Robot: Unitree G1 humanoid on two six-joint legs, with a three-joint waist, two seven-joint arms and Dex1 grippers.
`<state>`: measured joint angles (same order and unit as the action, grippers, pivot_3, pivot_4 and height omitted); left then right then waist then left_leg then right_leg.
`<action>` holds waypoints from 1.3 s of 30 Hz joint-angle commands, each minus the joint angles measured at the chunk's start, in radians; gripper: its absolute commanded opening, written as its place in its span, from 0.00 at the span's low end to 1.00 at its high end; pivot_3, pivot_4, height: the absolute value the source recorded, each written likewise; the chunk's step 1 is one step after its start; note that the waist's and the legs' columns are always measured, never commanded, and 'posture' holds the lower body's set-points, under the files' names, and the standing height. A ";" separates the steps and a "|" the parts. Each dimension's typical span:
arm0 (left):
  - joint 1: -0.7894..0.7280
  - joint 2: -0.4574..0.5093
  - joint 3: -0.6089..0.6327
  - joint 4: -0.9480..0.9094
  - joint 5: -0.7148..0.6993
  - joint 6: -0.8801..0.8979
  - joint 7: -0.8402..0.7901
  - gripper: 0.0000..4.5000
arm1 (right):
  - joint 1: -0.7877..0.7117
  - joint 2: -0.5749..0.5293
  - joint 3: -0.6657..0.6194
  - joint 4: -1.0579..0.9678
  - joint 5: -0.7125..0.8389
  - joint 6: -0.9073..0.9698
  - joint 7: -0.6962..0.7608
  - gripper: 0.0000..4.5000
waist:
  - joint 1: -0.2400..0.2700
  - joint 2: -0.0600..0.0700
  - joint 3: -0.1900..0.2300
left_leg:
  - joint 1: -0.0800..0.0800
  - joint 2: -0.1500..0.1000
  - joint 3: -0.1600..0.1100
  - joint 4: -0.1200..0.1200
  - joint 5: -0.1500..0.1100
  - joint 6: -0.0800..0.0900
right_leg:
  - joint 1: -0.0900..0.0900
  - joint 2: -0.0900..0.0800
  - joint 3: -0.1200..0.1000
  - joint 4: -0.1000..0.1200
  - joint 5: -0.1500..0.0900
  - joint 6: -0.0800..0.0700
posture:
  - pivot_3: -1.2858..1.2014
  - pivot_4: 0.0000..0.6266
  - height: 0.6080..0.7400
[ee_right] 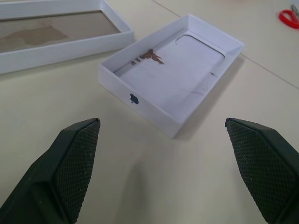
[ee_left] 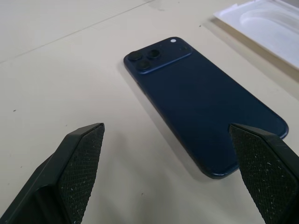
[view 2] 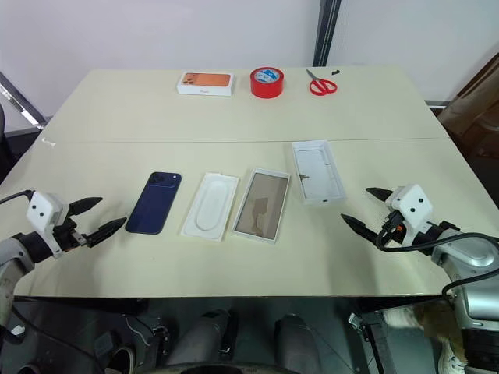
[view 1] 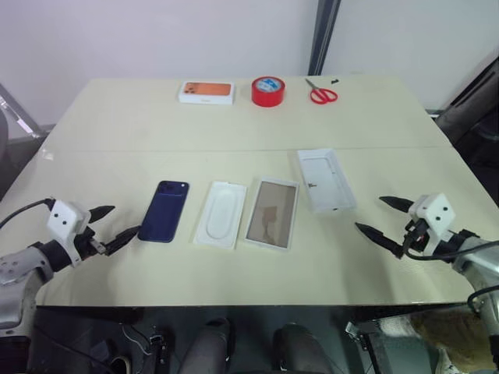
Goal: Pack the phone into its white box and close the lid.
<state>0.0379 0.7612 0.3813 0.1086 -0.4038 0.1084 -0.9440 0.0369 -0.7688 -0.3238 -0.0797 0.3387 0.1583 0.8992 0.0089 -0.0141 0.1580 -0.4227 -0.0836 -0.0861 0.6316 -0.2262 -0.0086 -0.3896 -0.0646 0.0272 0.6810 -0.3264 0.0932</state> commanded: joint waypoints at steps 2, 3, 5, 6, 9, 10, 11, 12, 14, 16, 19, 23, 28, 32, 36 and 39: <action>-0.005 0.008 0.029 -0.005 -0.010 -0.022 -0.002 0.99 | -0.019 -0.011 -0.020 -0.006 0.004 -0.024 -0.002 1.00 | 0.000 0.000 0.000 | 0.000 0.000 0.000 0.000 0.000 0.000 | 0.000 0.000 0.000 0.000 0.000 0.000 | 0.52 0.24 0.95; -0.007 0.008 0.027 -0.008 -0.013 -0.009 0.003 0.99 | -0.022 -0.011 -0.018 -0.006 0.003 -0.024 -0.003 1.00 | 0.000 0.000 0.000 | 0.000 0.000 0.000 0.000 0.000 0.000 | 0.000 0.000 0.000 0.000 0.000 0.000 | 0.52 0.24 0.95; -0.008 0.010 0.021 -0.013 -0.011 0.004 0.007 0.99 | -0.025 -0.012 -0.015 -0.006 -0.003 -0.028 -0.003 1.00 | 0.000 0.000 0.000 | 0.000 0.000 0.000 0.000 0.000 0.000 | 0.000 0.000 0.000 0.000 0.000 0.000 | 0.52 0.24 0.95; -0.008 0.010 0.018 -0.016 -0.008 0.002 0.007 0.99 | -0.029 -0.012 -0.014 -0.004 -0.004 -0.028 -0.004 1.00 | 0.000 0.000 0.000 | 0.000 0.000 0.000 0.000 0.000 0.000 | 0.000 0.000 0.000 0.000 0.000 0.000 | 0.52 0.24 0.95; -0.016 0.006 0.014 -0.025 -0.013 0.006 0.006 0.99 | -0.038 -0.012 -0.011 0.000 -0.007 -0.028 -0.007 1.00 | 0.000 0.000 0.000 | 0.000 0.000 0.000 0.000 0.000 0.000 | 0.000 0.000 0.000 0.000 0.000 0.000 | 0.52 0.24 0.95; -0.019 0.006 0.012 -0.026 -0.013 0.010 0.007 0.99 | -0.040 -0.011 -0.008 0.000 -0.009 -0.029 -0.007 1.00 | 0.000 0.000 0.000 | 0.000 0.000 0.000 0.000 0.000 0.000 | 0.000 0.000 0.000 0.000 0.000 0.000 | 0.52 0.24 0.95; -0.021 0.007 0.006 -0.028 -0.007 0.015 0.009 0.99 | -0.043 -0.010 -0.004 -0.002 -0.011 -0.029 -0.008 1.00 | 0.000 0.000 0.000 | 0.000 0.000 0.000 0.000 0.000 0.000 | 0.000 0.000 0.000 0.000 0.000 0.000 | 0.52 0.24 0.95; -0.023 0.008 0.001 -0.029 -0.003 0.018 0.011 0.99 | -0.046 -0.009 -0.001 -0.003 -0.013 -0.028 -0.009 1.00 | 0.000 0.000 0.000 | 0.000 0.000 0.000 0.000 0.000 0.000 | 0.000 0.000 0.000 0.000 0.000 0.000 | 0.52 0.24 0.95; -0.027 0.006 -0.006 -0.037 -0.003 0.030 0.014 0.99 | -0.050 -0.008 0.003 -0.003 -0.016 -0.027 -0.011 1.00 | 0.000 0.000 0.000 | 0.000 0.000 0.000 0.000 0.000 0.000 | 0.000 0.000 0.000 0.000 0.000 0.000 | 0.52 0.24 0.95; -0.031 0.005 -0.012 -0.043 -0.006 0.042 0.019 0.99 | -0.057 -0.005 0.008 -0.008 -0.016 -0.024 -0.012 1.00 | 0.000 0.000 0.000 | 0.000 0.000 0.000 0.000 0.000 0.000 | 0.000 0.000 0.000 0.000 0.000 0.000 | 0.52 0.24 0.95; -0.042 0.000 -0.018 -0.070 -0.017 0.074 0.030 0.99 | -0.066 -0.004 0.014 -0.008 -0.018 -0.024 -0.013 1.00 | 0.000 0.000 0.000 | 0.000 0.000 0.000 0.000 0.000 0.000 | 0.000 0.000 0.000 0.000 0.000 0.000 | 0.52 0.24 0.95; -0.063 -0.010 -0.024 -0.107 -0.024 0.129 0.053 0.99 | -0.074 -0.008 0.025 -0.010 -0.021 -0.026 -0.014 1.00 | 0.001 0.000 0.000 | 0.000 0.000 0.000 0.000 0.000 0.000 | 0.000 0.000 0.000 0.000 0.000 0.000 | 0.52 0.24 0.95; -0.107 -0.023 -0.055 -0.186 -0.056 0.294 0.124 0.99 | -0.106 -0.024 0.083 -0.049 -0.051 -0.044 0.007 1.00 | -0.001 0.000 0.000 | 0.000 0.000 0.000 0.000 0.000 0.000 | 0.000 0.000 0.000 0.000 0.000 0.000 | 0.52 0.24 0.95; -0.171 -0.048 -0.087 -0.259 -0.121 0.498 0.191 0.99 | -0.161 -0.041 0.154 -0.104 -0.055 -0.038 0.057 1.00 | -0.003 0.000 0.000 | 0.000 0.000 0.000 0.000 0.000 0.000 | 0.000 0.000 0.000 0.000 0.000 0.000 | 0.52 0.24 0.95; -0.200 -0.076 -0.169 -0.349 -0.149 0.669 0.255 0.99 | -0.219 -0.044 0.216 -0.160 -0.031 0.005 0.099 1.00 | -0.004 0.000 0.000 | 0.000 0.000 0.000 0.000 0.000 0.000 | 0.000 0.000 0.000 0.000 0.000 0.000 | 0.52 0.24 0.95; -0.239 -0.111 -0.196 -0.371 -0.194 0.806 0.306 0.99 | -0.260 -0.033 0.249 -0.189 -0.022 0.040 0.104 1.00 | -0.002 0.000 0.000 | 0.000 0.000 0.000 0.001 0.000 0.000 | 0.000 0.000 0.000 0.000 0.000 0.000 | 0.52 0.24 0.95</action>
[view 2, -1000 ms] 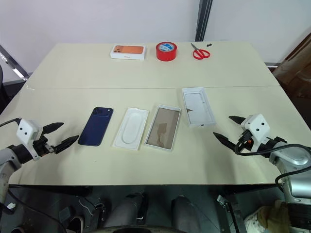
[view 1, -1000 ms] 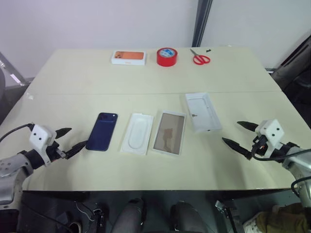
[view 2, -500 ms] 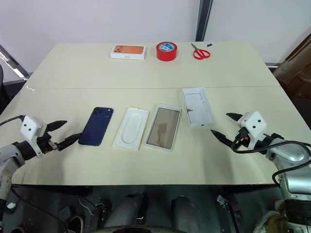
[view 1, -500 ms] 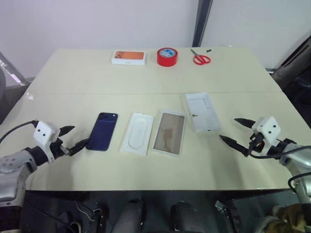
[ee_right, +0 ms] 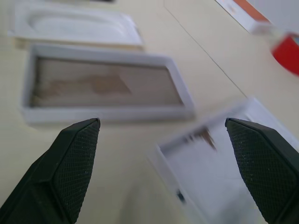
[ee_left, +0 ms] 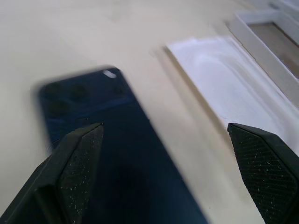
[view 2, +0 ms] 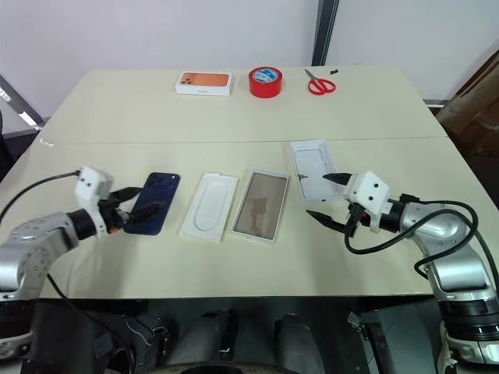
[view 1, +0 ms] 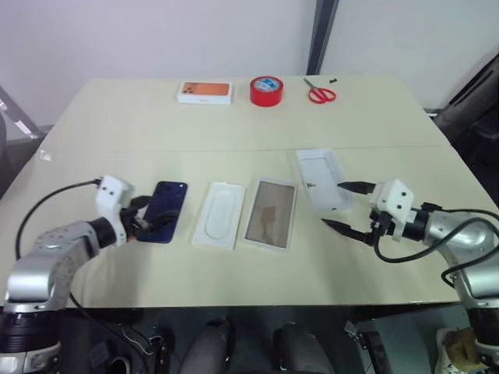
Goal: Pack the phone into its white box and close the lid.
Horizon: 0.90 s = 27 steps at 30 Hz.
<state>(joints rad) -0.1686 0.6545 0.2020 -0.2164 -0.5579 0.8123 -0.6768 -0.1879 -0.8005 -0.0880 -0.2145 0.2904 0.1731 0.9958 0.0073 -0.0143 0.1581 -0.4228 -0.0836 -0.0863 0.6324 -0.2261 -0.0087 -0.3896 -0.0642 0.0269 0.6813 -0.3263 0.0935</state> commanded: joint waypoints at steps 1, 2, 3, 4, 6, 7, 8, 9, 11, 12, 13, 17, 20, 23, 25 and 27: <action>-0.051 -0.019 -0.009 -0.045 -0.070 0.151 0.051 0.99 | -0.044 0.004 0.020 -0.060 0.030 0.035 0.006 1.00 | 0.000 0.000 0.000 | 0.000 0.000 0.000 0.000 0.000 0.000 | 0.000 0.000 0.000 0.000 0.000 0.000 | 0.52 0.24 0.95; -0.069 -0.035 0.002 -0.038 -0.096 0.193 0.066 0.99 | -0.049 0.007 0.024 -0.062 0.033 0.042 0.004 1.00 | 0.002 0.000 0.000 | 0.000 0.000 0.000 0.000 0.000 0.000 | 0.000 0.000 0.000 0.000 0.000 0.000 | 0.52 0.24 0.95; -0.084 -0.047 0.006 -0.034 -0.105 0.213 0.081 0.99 | -0.052 0.010 0.029 -0.060 0.031 0.043 0.001 1.00 | 0.003 0.000 0.000 | 0.000 0.000 0.000 0.000 0.000 0.000 | 0.000 0.000 0.000 0.000 0.000 0.000 | 0.52 0.24 0.95; -0.100 -0.061 0.011 -0.030 -0.129 0.257 0.094 0.99 | -0.051 0.014 0.033 -0.054 0.026 0.041 -0.001 1.00 | 0.003 0.000 0.000 | 0.000 0.000 0.000 0.000 0.000 0.000 | 0.000 0.000 0.000 0.000 0.000 0.000 | 0.52 0.24 0.95; -0.123 -0.082 0.013 -0.030 -0.151 0.306 0.118 0.99 | -0.047 0.018 0.037 -0.049 0.018 0.036 -0.005 1.00 | 0.003 0.000 0.000 | 0.000 0.000 0.000 0.001 0.000 0.000 | 0.000 0.000 0.000 0.000 0.000 0.000 | 0.52 0.24 0.95; -0.137 -0.102 0.023 -0.028 -0.167 0.329 0.135 0.99 | -0.043 0.021 0.036 -0.051 0.018 0.037 -0.010 1.00 | 0.003 0.000 0.000 | 0.000 0.000 0.000 0.001 0.000 0.000 | 0.000 0.000 0.000 0.000 0.000 0.000 | 0.52 0.24 0.95; -0.151 -0.121 0.037 -0.021 -0.186 0.362 0.155 0.99 | -0.041 0.023 0.036 -0.052 0.017 0.037 -0.013 1.00 | 0.003 0.000 0.000 | 0.000 0.000 0.000 0.001 0.000 0.000 | 0.000 0.000 0.000 0.000 0.000 0.000 | 0.52 0.24 0.95; -0.160 -0.131 0.031 -0.018 -0.182 0.371 0.168 0.99 | -0.039 0.025 0.037 -0.054 0.016 0.036 -0.015 1.00 | 0.003 0.000 0.000 | 0.000 0.000 0.000 0.001 0.000 0.000 | 0.000 0.000 0.000 0.000 0.000 0.000 | 0.52 0.24 0.95; -0.169 -0.148 0.028 -0.015 -0.185 0.396 0.188 0.99 | -0.036 0.027 0.038 -0.059 0.014 0.036 -0.021 1.00 | 0.003 0.000 0.000 | 0.000 0.000 0.000 0.001 0.000 -0.001 | 0.000 0.000 0.000 0.000 0.000 0.000 | 0.52 0.24 0.95; -0.175 -0.161 0.027 -0.011 -0.189 0.412 0.199 0.99 | -0.035 0.028 0.038 -0.059 0.013 0.035 -0.024 1.00 | 0.003 0.000 0.000 | 0.000 0.000 0.000 0.001 0.000 -0.001 | 0.000 0.000 0.000 0.000 0.000 0.000 | 0.52 0.24 0.95; -0.178 -0.173 0.020 -0.008 -0.188 0.419 0.210 0.99 | -0.033 0.030 0.037 -0.062 0.012 0.036 -0.028 1.00 | 0.003 0.000 0.000 | 0.000 0.000 0.000 0.001 0.000 -0.001 | 0.000 0.000 0.000 0.000 0.000 0.000 | 0.52 0.24 0.95; -0.190 -0.219 0.028 0.013 -0.207 0.465 0.237 0.99 | -0.028 0.031 0.036 -0.068 0.010 0.035 -0.039 1.00 | 0.005 0.000 0.000 | 0.000 0.000 0.000 0.001 0.001 -0.001 | 0.000 0.000 0.000 0.000 0.000 0.000 | 0.52 0.24 0.95; -0.196 -0.240 0.029 0.018 -0.214 0.479 0.241 0.99 | -0.025 0.031 0.035 -0.072 0.010 0.037 -0.045 1.00 | 0.005 0.000 0.000 | 0.000 -0.001 0.000 0.001 0.001 -0.001 | 0.001 0.000 0.000 0.000 0.000 0.000 | 0.52 0.24 0.95; -0.206 -0.255 0.031 0.039 -0.216 0.492 0.250 0.81 | -0.026 0.031 0.036 -0.074 0.009 0.038 -0.052 1.00 | 0.005 0.000 0.000 | 0.000 -0.001 0.000 0.001 0.001 -0.002 | 0.001 0.000 0.000 0.000 0.000 0.000 | 0.52 0.24 0.95; -0.208 -0.257 0.029 0.049 -0.212 0.498 0.250 0.60 | -0.028 0.031 0.038 -0.076 0.009 0.040 -0.056 1.00 | 0.004 0.000 0.000 | 0.000 -0.001 0.000 0.001 0.002 -0.004 | 0.000 0.000 0.000 0.000 0.000 0.000 | 0.52 0.24 0.95; -0.205 -0.260 0.029 0.064 -0.202 0.496 0.256 0.36 | -0.029 0.030 0.039 -0.077 0.009 0.042 -0.057 1.00 | 0.004 0.000 0.000 | 0.000 -0.001 0.000 0.001 0.003 -0.004 | 0.000 0.000 0.000 0.000 0.000 0.000 | 0.52 0.24 0.95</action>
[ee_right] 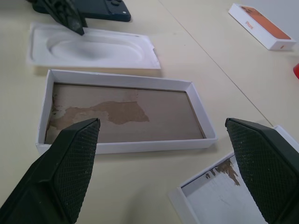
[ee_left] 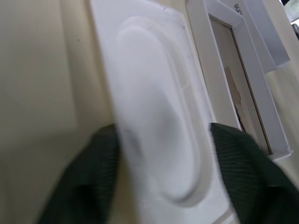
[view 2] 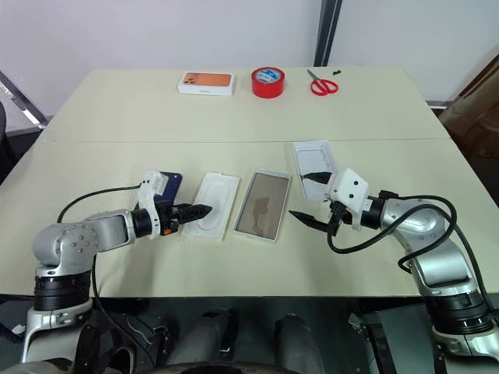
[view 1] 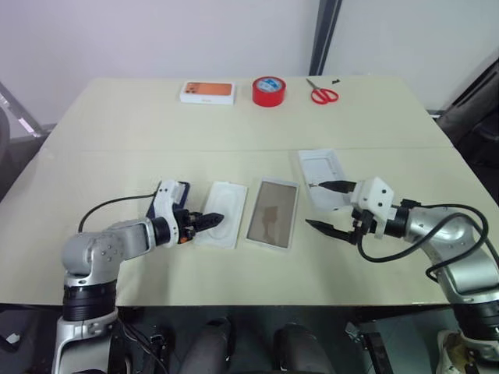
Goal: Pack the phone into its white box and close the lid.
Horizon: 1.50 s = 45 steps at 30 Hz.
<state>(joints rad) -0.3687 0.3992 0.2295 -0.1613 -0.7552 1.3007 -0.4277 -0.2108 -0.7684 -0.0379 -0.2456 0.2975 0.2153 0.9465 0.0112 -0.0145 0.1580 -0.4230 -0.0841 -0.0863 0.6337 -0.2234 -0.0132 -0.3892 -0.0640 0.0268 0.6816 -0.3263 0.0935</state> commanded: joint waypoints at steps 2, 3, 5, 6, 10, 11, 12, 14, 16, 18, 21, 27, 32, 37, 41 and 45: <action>-0.002 -0.008 0.006 0.021 0.004 0.006 0.019 0.12 | -0.007 -0.004 -0.010 -0.048 0.000 0.000 -0.009 1.00 | 0.001 0.000 0.000 | 0.000 0.000 0.000 0.000 0.000 0.000 | 0.000 0.000 0.000 0.000 0.000 0.000 | 0.52 0.24 0.95; -0.002 -0.010 0.010 0.024 0.002 0.010 0.023 0.02 | -0.007 -0.004 -0.010 -0.049 0.001 0.002 -0.009 1.00 | 0.001 0.000 0.000 | 0.000 0.000 0.000 0.000 0.000 0.000 | 0.000 0.000 0.000 0.000 0.000 0.000 | 0.52 0.24 0.95; 0.000 -0.008 0.013 0.023 -0.005 0.014 0.023 0.01 | -0.007 -0.005 -0.010 -0.058 0.006 0.008 -0.008 1.00 | 0.000 0.000 0.000 | 0.000 0.000 0.000 0.000 0.000 0.000 | 0.000 0.000 0.000 0.000 0.000 0.000 | 0.52 0.24 0.95; 0.000 -0.010 0.019 0.024 -0.007 0.016 0.029 0.01 | -0.006 -0.007 -0.008 -0.062 0.011 0.014 -0.003 1.00 | 0.000 0.000 0.000 | 0.000 0.000 0.000 0.000 0.000 0.000 | 0.000 0.000 0.000 0.000 0.000 0.000 | 0.52 0.24 0.95; -0.014 -0.019 0.056 0.037 -0.023 0.020 0.045 0.01 | 0.005 0.003 0.011 -0.121 0.092 0.110 0.027 1.00 | 0.000 0.000 0.000 | 0.000 0.000 0.000 0.000 0.000 0.000 | 0.000 0.000 0.000 0.000 0.000 0.000 | 0.52 0.24 0.95; -0.023 -0.022 0.068 0.039 -0.027 0.018 0.052 0.01 | 0.006 0.006 0.017 -0.145 0.119 0.146 0.029 1.00 | 0.000 0.000 0.000 | 0.000 0.000 0.000 0.000 0.000 0.000 | 0.000 0.000 0.000 0.000 0.000 0.000 | 0.52 0.24 0.95; -0.033 -0.024 0.082 0.039 -0.034 0.018 0.057 0.01 | 0.005 0.008 0.023 -0.165 0.147 0.186 0.030 1.00 | 0.000 0.000 0.000 | 0.000 0.000 0.000 0.000 0.000 0.000 | 0.000 0.000 0.000 0.000 0.000 0.000 | 0.52 0.24 0.95; -0.058 -0.025 0.108 0.038 -0.050 0.024 0.068 0.01 | 0.008 0.012 0.056 -0.199 0.171 0.231 0.039 1.00 | 0.000 -0.001 0.000 | 0.000 0.000 0.000 0.000 -0.001 0.001 | 0.000 0.000 0.000 0.000 0.000 0.000 | 0.52 0.24 0.95; -0.086 -0.030 0.135 0.044 -0.062 0.031 0.084 0.01 | 0.003 0.025 0.114 -0.214 0.159 0.269 0.031 1.00 | 0.000 -0.001 0.000 | 0.000 0.000 -0.001 0.000 -0.002 0.003 | 0.000 0.000 0.000 0.000 0.000 0.000 | 0.52 0.24 0.95; -0.106 -0.028 0.141 0.040 -0.063 0.031 0.092 0.01 | -0.011 0.044 0.171 -0.214 0.136 0.292 0.021 1.00 | 0.000 -0.001 0.000 | 0.000 0.000 -0.001 0.000 -0.001 0.002 | 0.000 0.000 0.000 0.000 0.000 0.000 | 0.52 0.24 0.95; -0.133 -0.036 0.156 0.038 -0.078 0.041 0.100 0.01 | -0.069 0.085 0.278 -0.136 0.047 0.314 -0.009 1.00 | -0.001 -0.001 0.000 | 0.000 0.000 -0.001 0.000 0.000 -0.001 | 0.000 0.000 0.000 0.000 0.000 0.000 | 0.52 0.24 0.95; -0.140 -0.051 0.157 0.021 -0.089 0.041 0.116 0.00 | -0.150 0.126 0.382 -0.016 -0.055 0.291 -0.008 0.80 | -0.001 -0.001 0.000 | -0.001 0.000 0.000 0.000 0.001 -0.003 | -0.001 0.000 0.000 0.000 0.000 0.000 | 0.52 0.24 0.95; -0.141 -0.069 0.165 0.009 -0.094 0.037 0.134 0.00 | -0.157 0.126 0.440 0.043 -0.139 0.216 0.016 0.21 | -0.002 -0.001 0.000 | -0.001 0.000 0.000 0.000 0.001 -0.003 | -0.001 0.000 0.000 0.000 0.000 0.000 | 0.52 0.24 0.95; -0.155 -0.095 0.185 0.004 -0.112 0.040 0.166 0.00 | -0.182 0.157 0.459 0.059 -0.168 0.143 0.045 0.01 | -0.006 -0.002 0.000 | -0.001 0.000 -0.001 0.000 0.002 -0.003 | -0.001 0.001 -0.001 0.000 0.000 0.000 | 0.52 0.24 0.95; -0.186 -0.130 0.186 0.014 -0.121 0.047 0.198 0.00 | -0.242 0.214 0.499 0.120 -0.219 0.064 0.059 0.01 | -0.009 -0.002 0.000 | -0.001 0.000 -0.001 0.000 0.002 -0.004 | -0.002 0.001 -0.001 0.001 0.000 0.000 | 0.52 0.24 0.95; -0.189 -0.158 0.174 0.012 -0.117 0.046 0.221 0.00 | -0.289 0.273 0.502 0.188 -0.243 0.036 0.052 0.01 | -0.013 -0.002 0.000 | -0.001 0.000 -0.001 0.000 0.002 -0.004 | -0.002 0.001 -0.001 0.001 0.000 0.000 | 0.52 0.24 0.95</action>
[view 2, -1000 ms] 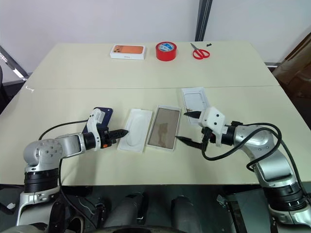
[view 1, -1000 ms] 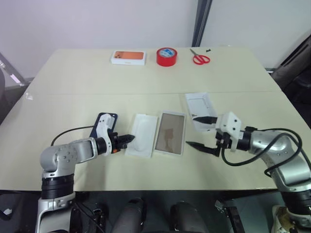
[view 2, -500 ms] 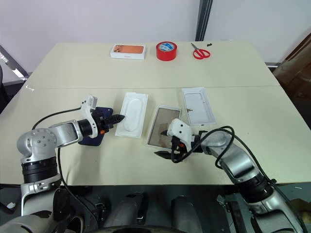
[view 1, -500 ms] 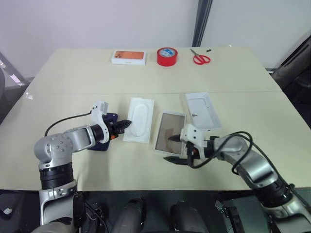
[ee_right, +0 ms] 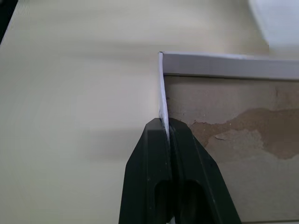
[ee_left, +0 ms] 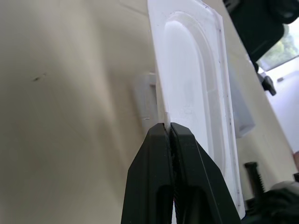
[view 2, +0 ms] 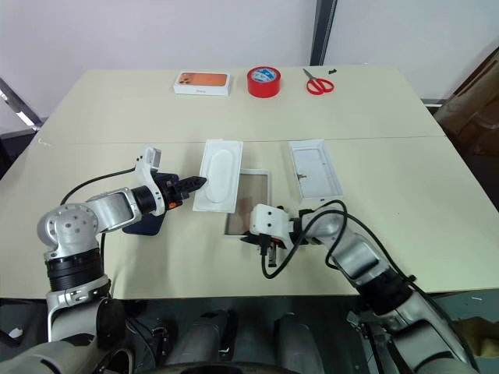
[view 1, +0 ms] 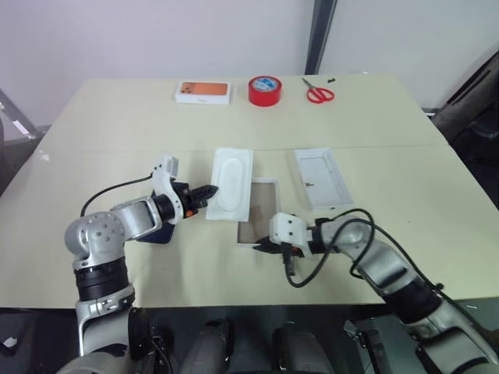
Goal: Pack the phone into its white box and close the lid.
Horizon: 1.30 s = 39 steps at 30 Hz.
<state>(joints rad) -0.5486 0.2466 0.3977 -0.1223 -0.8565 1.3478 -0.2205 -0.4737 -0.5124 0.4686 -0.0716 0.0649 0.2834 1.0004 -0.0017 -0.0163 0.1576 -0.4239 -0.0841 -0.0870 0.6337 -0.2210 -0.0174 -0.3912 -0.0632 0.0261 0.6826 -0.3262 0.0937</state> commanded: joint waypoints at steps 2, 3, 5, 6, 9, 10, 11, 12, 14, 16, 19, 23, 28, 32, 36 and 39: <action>-0.001 -0.016 -0.002 -0.037 -0.018 0.003 0.024 0.00 | -0.038 0.030 -0.009 0.042 -0.021 -0.045 -0.001 0.10 | 0.000 0.000 0.000 | 0.000 0.000 0.000 0.000 0.000 0.000 | 0.000 0.000 0.000 0.000 0.000 0.000 | 0.52 0.24 0.95; 0.002 -0.021 -0.003 -0.042 -0.020 0.004 0.027 0.00 | -0.040 0.033 -0.012 0.050 -0.026 -0.056 -0.003 0.13 | 0.000 0.000 0.000 | 0.000 0.000 0.000 0.000 0.000 0.000 | 0.000 0.000 0.000 0.000 0.000 0.000 | 0.52 0.24 0.95; 0.011 -0.028 -0.003 -0.052 -0.023 0.007 0.034 0.00 | -0.036 0.035 -0.024 0.048 -0.030 -0.064 -0.010 0.29 | 0.000 0.000 0.000 | 0.000 0.000 0.000 0.000 0.000 0.000 | 0.000 0.000 0.000 0.000 0.000 0.000 | 0.52 0.24 0.95; 0.014 -0.030 -0.003 -0.055 -0.023 0.007 0.037 0.00 | -0.033 0.038 -0.037 0.040 -0.021 -0.048 -0.016 0.42 | -0.002 0.000 0.000 | 0.000 0.000 0.000 0.000 0.000 0.000 | 0.000 0.000 0.000 0.000 0.000 0.000 | 0.52 0.24 0.95; 0.026 -0.030 -0.005 -0.065 -0.023 0.006 0.041 0.00 | -0.021 0.029 -0.065 0.008 -0.007 -0.024 -0.022 0.74 | -0.010 0.000 0.000 | 0.000 0.000 0.000 0.000 0.000 0.000 | 0.000 0.000 0.000 0.000 0.000 0.000 | 0.52 0.24 0.95; 0.030 -0.027 -0.009 -0.071 -0.022 0.006 0.042 0.00 | -0.009 0.015 -0.088 -0.022 0.011 -0.003 -0.018 0.74 | -0.010 0.000 0.000 | 0.000 0.000 0.000 -0.001 0.000 0.000 | -0.001 0.000 0.000 0.000 0.000 0.000 | 0.52 0.24 0.95; 0.033 -0.026 -0.011 -0.076 -0.021 0.007 0.045 0.00 | 0.005 -0.001 -0.111 -0.052 0.032 0.019 -0.012 0.74 | -0.009 0.000 0.000 | 0.000 0.000 0.000 -0.001 0.000 0.000 | -0.001 0.000 0.000 0.000 0.000 0.000 | 0.52 0.24 0.95; 0.036 -0.025 -0.011 -0.081 -0.022 0.008 0.049 0.00 | 0.025 -0.026 -0.138 -0.084 0.053 0.042 0.001 0.74 | -0.007 0.000 0.000 | 0.000 0.000 -0.001 -0.001 0.000 0.000 | -0.001 0.000 0.000 0.000 0.000 0.000 | 0.52 0.24 0.95; 0.043 -0.030 -0.009 -0.093 -0.026 0.018 0.061 0.00 | 0.063 -0.076 -0.177 -0.126 0.069 0.062 0.015 0.74 | -0.005 0.000 0.000 | -0.001 0.000 -0.001 0.000 0.000 0.000 | 0.000 0.000 0.000 0.000 0.000 0.000 | 0.52 0.24 0.95; 0.056 -0.036 -0.017 -0.108 -0.023 0.028 0.070 0.00 | 0.088 -0.109 -0.208 -0.139 0.074 0.068 0.008 0.74 | -0.006 0.000 0.000 | -0.001 0.000 -0.001 0.000 0.000 0.000 | 0.001 0.000 0.000 0.000 0.000 0.000 | 0.52 0.24 0.95; 0.081 -0.055 -0.033 -0.131 -0.011 0.031 0.094 0.00 | 0.102 -0.129 -0.256 -0.113 0.071 0.054 -0.019 0.74 | -0.009 0.000 0.000 | 0.000 0.000 -0.001 -0.001 0.000 0.000 | 0.000 0.000 0.000 0.000 0.000 0.000 | 0.52 0.24 0.95; 0.098 -0.086 -0.027 -0.145 -0.015 0.035 0.120 0.00 | 0.096 -0.130 -0.290 -0.072 0.060 0.030 -0.048 0.74 | -0.009 0.000 0.000 | 0.000 0.000 0.000 -0.001 0.000 0.000 | 0.000 0.000 0.000 0.000 0.000 0.000 | 0.52 0.24 0.95; 0.103 -0.087 -0.037 -0.161 -0.012 0.033 0.130 0.50 | 0.071 -0.115 -0.298 -0.043 0.062 0.012 -0.069 0.76 | -0.008 0.000 0.000 | 0.000 0.000 0.000 0.000 0.000 0.000 | 0.000 0.000 0.000 0.000 0.000 0.000 | 0.52 0.24 0.95; 0.088 -0.090 -0.013 -0.169 -0.035 0.038 0.134 0.83 | 0.033 -0.084 -0.309 -0.018 0.073 0.008 -0.099 0.76 | -0.009 0.000 0.000 | 0.000 0.000 0.000 0.000 0.000 0.000 | 0.000 0.000 0.000 0.000 0.000 0.000 | 0.52 0.24 0.95; 0.085 -0.054 -0.025 -0.191 -0.049 0.005 0.086 0.83 | -0.030 0.000 -0.327 -0.020 0.122 0.059 -0.135 0.76 | -0.011 0.000 0.000 | 0.000 0.000 0.000 0.000 0.000 0.000 | 0.000 0.000 0.000 0.000 0.000 0.000 | 0.52 0.24 0.95; 0.105 0.030 -0.088 -0.228 0.005 -0.103 -0.004 0.84 | -0.073 0.056 -0.321 -0.006 0.149 0.100 -0.150 0.70 | -0.011 0.000 0.000 | 0.000 0.000 0.000 -0.001 0.000 -0.001 | -0.001 0.000 0.000 0.000 0.000 0.000 | 0.52 0.24 0.95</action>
<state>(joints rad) -0.4408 0.2442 0.3360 -0.2926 -0.8714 1.3130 -0.1702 -0.5224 -0.4695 0.1666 -0.0680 0.1885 0.3712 0.8622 -0.0132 -0.0166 0.1577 -0.4243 -0.0839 -0.0873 0.6324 -0.2205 -0.0183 -0.3922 -0.0627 0.0264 0.6825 -0.3262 0.0936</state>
